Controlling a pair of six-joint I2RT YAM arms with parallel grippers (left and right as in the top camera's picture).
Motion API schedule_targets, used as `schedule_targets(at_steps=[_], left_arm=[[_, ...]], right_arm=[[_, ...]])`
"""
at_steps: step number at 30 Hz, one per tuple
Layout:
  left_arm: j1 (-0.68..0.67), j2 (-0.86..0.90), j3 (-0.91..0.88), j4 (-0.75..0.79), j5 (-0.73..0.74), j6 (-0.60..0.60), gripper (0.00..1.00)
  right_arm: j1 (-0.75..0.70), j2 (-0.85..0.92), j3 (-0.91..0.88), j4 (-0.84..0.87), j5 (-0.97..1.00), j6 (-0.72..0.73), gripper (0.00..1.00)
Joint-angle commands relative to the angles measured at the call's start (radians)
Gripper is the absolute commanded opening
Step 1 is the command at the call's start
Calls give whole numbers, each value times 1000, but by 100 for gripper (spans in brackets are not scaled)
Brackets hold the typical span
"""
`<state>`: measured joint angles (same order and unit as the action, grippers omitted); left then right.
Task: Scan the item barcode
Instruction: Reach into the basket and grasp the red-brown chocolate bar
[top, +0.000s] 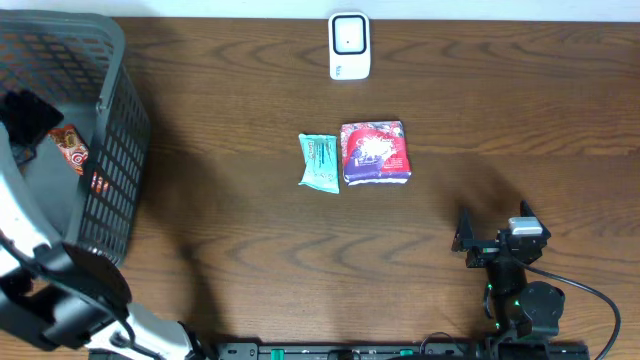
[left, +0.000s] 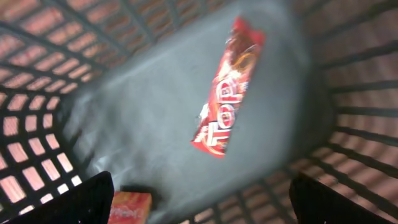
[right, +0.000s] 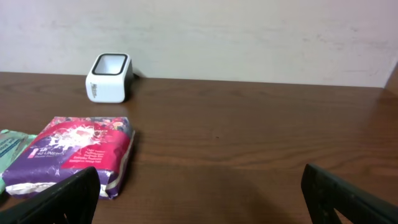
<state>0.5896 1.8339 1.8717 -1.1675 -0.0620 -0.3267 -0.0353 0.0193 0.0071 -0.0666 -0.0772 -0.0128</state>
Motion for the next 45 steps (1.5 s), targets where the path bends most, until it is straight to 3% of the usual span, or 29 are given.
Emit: schedule_targets(at_steps=[1,5,7,10,15,23,29,35,39,45], left_arm=[[11,69,-36,29,-29,-19,90],[11,159,-36,51,-29,-15,89],[11,262,-36,70,-28,-15,51],[11,332,-36,80,-24,-15,45],[7,441,-36,96,37,-8,46],[3,459,-35,96,100,27,57],[3,368,-7,97,227,26,62],[2,225,-7,126,232,27,62],[0,212,-14,125,235,32,75],[-35,269,-120,207,235,71,75]], right_arm=[[-3,-2,-2,-4,0,-14,99],[-3,-2,-2,-4,0,-14,99],[-3,-2,-2,-4,1,-14,99],[-3,-2,-2,-4,1,-14,99],[-3,-2,-2,-4,0,-14,99],[-3,-2,-2,-4,0,-14,99],[-3,-2,-2,-4,1,-14,99],[-3,-2,-2,-4,0,-14,99],[-3,-2,-2,-4,0,-14,99],[-3,-2,-2,-4,0,-14,99]])
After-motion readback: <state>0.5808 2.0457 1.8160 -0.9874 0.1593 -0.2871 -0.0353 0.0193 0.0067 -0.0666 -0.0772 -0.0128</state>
